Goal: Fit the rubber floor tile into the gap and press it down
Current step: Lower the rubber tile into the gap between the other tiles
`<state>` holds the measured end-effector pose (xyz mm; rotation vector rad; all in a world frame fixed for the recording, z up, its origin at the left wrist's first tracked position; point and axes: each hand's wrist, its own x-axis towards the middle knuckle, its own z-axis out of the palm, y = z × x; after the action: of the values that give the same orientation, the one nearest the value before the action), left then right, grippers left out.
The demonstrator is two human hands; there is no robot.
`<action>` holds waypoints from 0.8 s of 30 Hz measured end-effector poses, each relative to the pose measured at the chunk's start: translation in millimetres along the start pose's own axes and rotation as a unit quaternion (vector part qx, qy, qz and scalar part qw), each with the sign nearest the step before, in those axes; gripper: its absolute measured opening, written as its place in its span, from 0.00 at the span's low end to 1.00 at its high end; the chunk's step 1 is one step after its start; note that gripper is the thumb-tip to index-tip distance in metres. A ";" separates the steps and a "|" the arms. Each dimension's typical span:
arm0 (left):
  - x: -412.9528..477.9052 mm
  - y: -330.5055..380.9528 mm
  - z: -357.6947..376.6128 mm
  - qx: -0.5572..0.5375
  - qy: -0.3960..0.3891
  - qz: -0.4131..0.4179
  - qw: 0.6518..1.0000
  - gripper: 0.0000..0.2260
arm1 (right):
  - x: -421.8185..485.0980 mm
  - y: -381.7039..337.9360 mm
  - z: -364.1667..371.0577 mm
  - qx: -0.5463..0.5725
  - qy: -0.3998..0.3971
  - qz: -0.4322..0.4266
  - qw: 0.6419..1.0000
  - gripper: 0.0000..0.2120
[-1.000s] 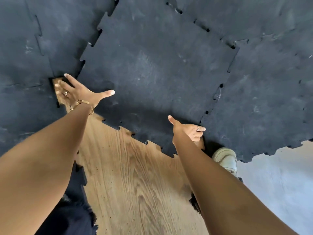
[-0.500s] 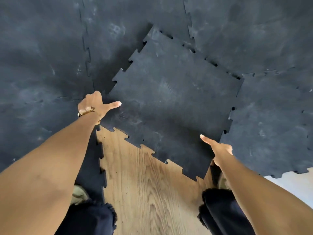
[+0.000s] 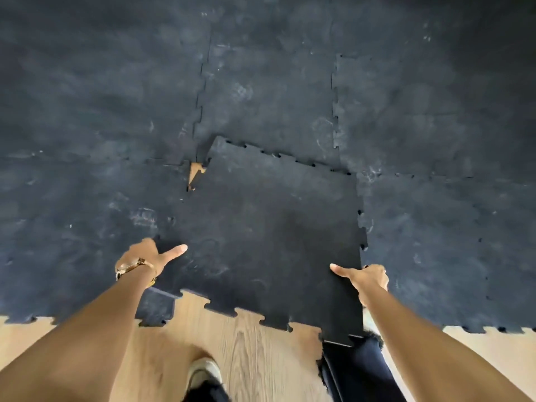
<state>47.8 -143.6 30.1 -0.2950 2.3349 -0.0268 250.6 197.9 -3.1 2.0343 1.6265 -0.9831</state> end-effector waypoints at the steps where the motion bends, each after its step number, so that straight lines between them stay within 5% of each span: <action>1: -3.0 -6.3 8.4 -0.005 -0.008 -0.003 1.000 0.34 | -2.6 5.0 -0.6 -0.015 0.010 -0.013 1.000 0.45; 16: -14.5 -67.7 55.1 -0.085 0.060 0.023 0.994 0.30 | -7.4 35.8 16.8 0.033 0.024 -0.096 0.995 0.39; 24: 9.5 -81.7 87.4 -0.118 -0.015 -0.019 0.993 0.30 | -2.4 33.8 38.0 0.045 0.029 -0.090 0.994 0.34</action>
<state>119.7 -219.1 -29.4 -0.4532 2.3048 0.2342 271.3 162.0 -32.7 2.0195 1.8544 -1.0855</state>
